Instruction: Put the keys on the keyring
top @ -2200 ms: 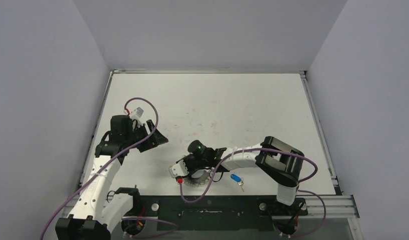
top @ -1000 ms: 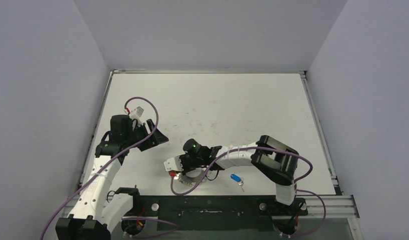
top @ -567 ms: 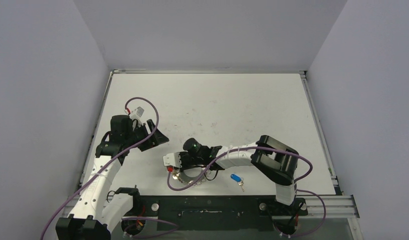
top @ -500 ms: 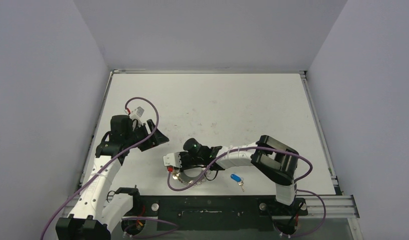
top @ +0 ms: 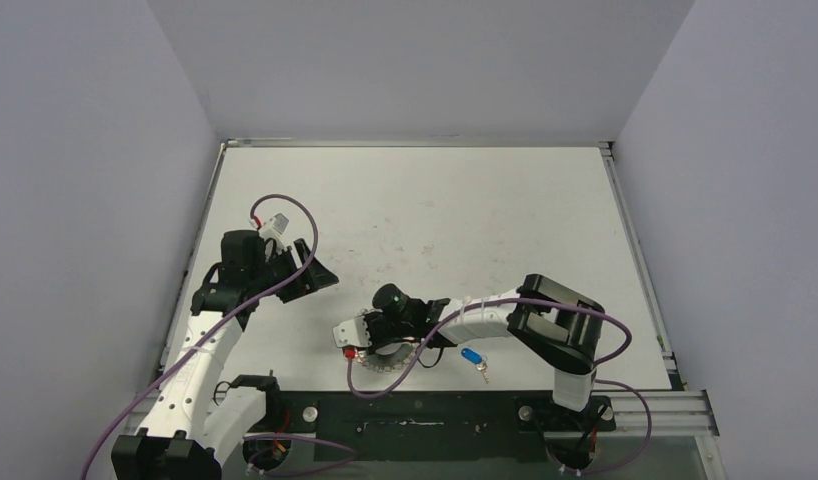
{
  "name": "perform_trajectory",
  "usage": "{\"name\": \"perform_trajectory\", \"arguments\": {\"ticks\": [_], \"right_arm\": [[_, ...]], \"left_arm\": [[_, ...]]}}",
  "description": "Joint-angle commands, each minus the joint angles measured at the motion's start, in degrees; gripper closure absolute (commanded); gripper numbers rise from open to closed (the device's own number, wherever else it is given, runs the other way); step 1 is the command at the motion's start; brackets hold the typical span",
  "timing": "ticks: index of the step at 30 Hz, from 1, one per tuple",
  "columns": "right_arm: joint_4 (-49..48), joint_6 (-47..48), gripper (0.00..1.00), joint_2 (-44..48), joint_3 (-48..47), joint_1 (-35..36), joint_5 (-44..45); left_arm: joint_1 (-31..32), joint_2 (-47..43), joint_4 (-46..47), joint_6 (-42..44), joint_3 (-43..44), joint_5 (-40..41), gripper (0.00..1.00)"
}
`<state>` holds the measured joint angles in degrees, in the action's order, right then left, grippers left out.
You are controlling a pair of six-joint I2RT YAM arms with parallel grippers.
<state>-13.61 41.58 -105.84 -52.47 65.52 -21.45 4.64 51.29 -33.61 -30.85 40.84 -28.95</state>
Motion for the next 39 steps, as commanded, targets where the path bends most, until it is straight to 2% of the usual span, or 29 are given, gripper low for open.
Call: {"name": "perform_trajectory", "arguments": {"ticks": [1,8,17,28,39], "right_arm": [[-0.06,2.40,0.87,1.63,0.23,1.03,-3.58],[-1.62,2.77,0.85,-0.13,-0.82,1.43,-3.39],[-1.70,2.35,0.85,-1.83,-2.25,1.44,0.97],[-0.90,2.26,0.85,-3.21,-4.56,1.22,1.07],[-1.78,-2.90,0.86,-4.49,-6.14,0.69,1.14]], "left_arm": [[-0.43,-0.66,2.61,0.13,0.16,-1.37,0.40],[-0.44,-0.57,2.64,0.15,0.16,-1.37,0.40],[-0.43,-0.57,2.68,0.20,0.17,-1.44,0.40],[-0.43,-0.53,2.74,0.18,0.15,-1.46,0.40],[-0.43,-0.67,2.83,0.18,0.09,-1.54,0.40]]}}
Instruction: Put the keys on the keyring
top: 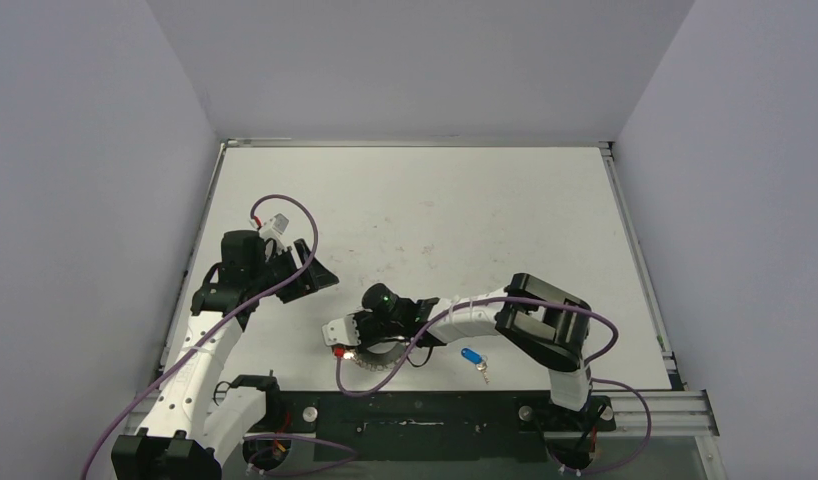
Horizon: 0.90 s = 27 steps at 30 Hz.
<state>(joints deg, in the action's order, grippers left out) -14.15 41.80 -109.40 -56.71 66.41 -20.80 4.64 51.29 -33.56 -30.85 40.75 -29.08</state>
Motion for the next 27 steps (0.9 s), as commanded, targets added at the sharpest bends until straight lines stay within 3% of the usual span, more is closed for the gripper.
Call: {"name": "perform_trajectory", "arguments": {"ticks": [1,13,16,18,27], "right_arm": [[-1.27,-3.60,0.86,-1.09,-2.02,-0.23,0.49],[-1.84,-8.58,0.79,-3.22,-3.33,-0.91,1.71],[-1.07,-9.41,0.86,-3.57,-3.91,-1.35,1.33],[-0.70,-9.98,1.00,-3.54,-4.09,-1.80,0.53],[-3.80,-11.74,1.00,0.17,-0.78,-3.67,-2.30]], "left_arm": [[-0.37,-0.66,2.85,0.18,0.20,-1.42,0.40],[-0.35,-0.99,3.05,0.18,0.08,-1.51,0.40],[-0.37,-0.93,3.06,0.18,0.11,-1.51,0.40],[-0.34,-1.00,3.06,0.17,0.12,-1.51,0.40],[-0.34,-1.20,3.60,0.17,-0.26,-1.59,0.40]]}}
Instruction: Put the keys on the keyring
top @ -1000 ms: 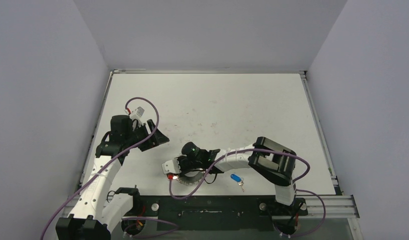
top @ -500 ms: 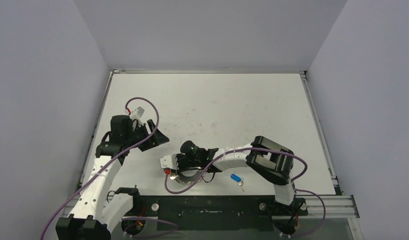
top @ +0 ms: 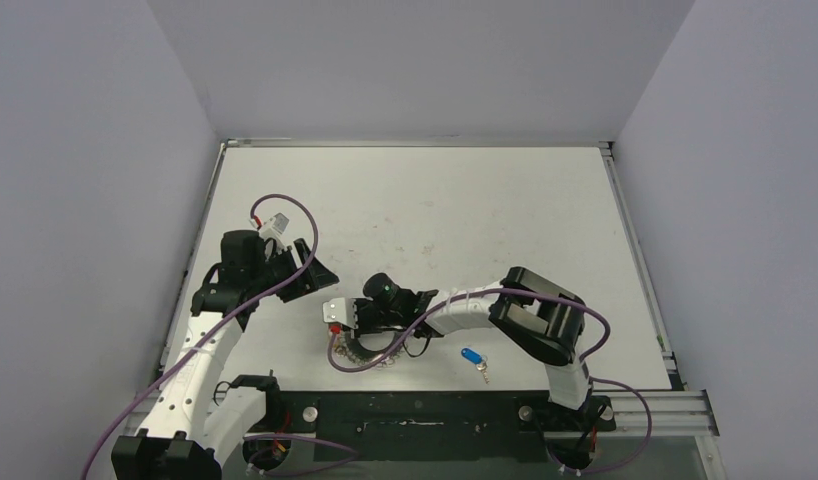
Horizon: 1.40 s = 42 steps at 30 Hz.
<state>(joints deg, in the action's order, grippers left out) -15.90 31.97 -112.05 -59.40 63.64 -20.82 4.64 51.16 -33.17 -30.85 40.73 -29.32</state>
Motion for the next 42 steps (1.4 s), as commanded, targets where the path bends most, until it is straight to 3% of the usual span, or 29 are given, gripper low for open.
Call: {"name": "perform_trajectory", "arguments": {"ticks": [1,14,22,32,42], "right_arm": [[-2.44,-2.09,1.00,3.75,2.78,-1.10,-2.85],[-2.24,-2.92,1.00,17.09,10.62,-4.61,-11.90],[-0.58,-3.58,1.00,24.65,14.21,-7.36,-17.95],[3.83,-2.85,1.00,32.40,17.09,-9.53,-24.17],[8.31,-1.60,1.00,37.42,19.03,-11.64,-28.00]], "left_arm": [[-0.34,-1.11,3.46,0.18,-0.30,-1.35,0.40],[0.68,-5.44,16.50,-5.07,-7.51,-6.11,0.46],[7.27,-13.42,36.18,-8.04,-17.64,-5.29,0.47],[21.67,-16.25,56.42,2.93,-27.88,1.21,0.47],[31.18,-18.17,68.23,27.43,-34.77,-0.20,0.59]]}}
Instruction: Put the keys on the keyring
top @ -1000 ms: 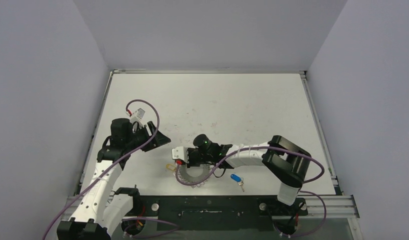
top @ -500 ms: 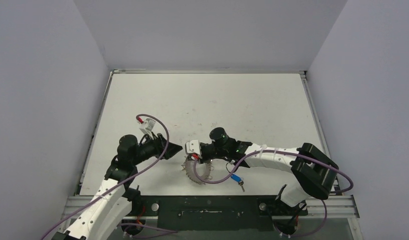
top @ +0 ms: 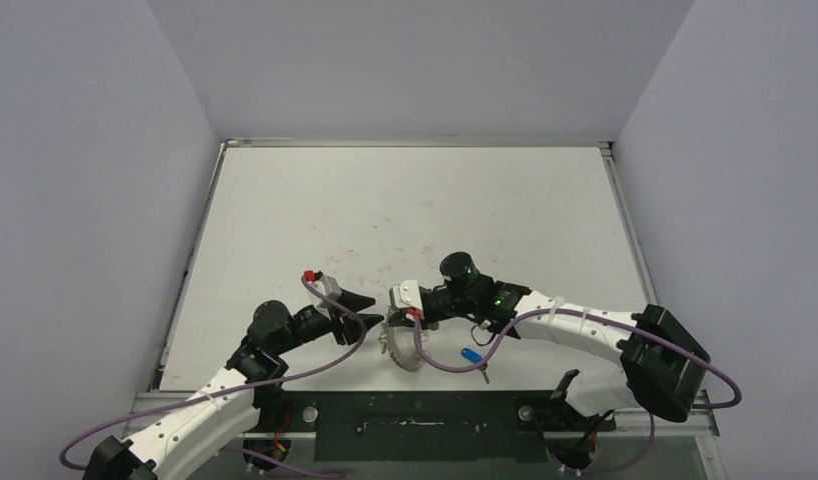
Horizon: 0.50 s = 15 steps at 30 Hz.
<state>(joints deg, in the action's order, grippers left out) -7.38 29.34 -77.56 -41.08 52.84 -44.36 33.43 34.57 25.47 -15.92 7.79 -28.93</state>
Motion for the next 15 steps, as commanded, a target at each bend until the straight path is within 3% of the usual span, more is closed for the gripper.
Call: {"name": "perform_trajectory", "arguments": {"ticks": [1,6,15], "right_arm": [[-0.12,1.11,1.00,3.00,0.76,-1.04,-4.89],[1.03,2.04,1.00,3.55,0.24,-1.68,-6.53],[4.86,4.93,1.00,4.25,-0.93,-1.75,-8.64]], "left_arm": [[3.11,-2.17,10.46,14.91,-2.56,-1.67,0.59],[5.95,-4.29,7.42,23.72,-3.07,-2.97,0.62],[7.85,-6.25,0.07,31.78,-2.39,-5.69,0.69]]}}
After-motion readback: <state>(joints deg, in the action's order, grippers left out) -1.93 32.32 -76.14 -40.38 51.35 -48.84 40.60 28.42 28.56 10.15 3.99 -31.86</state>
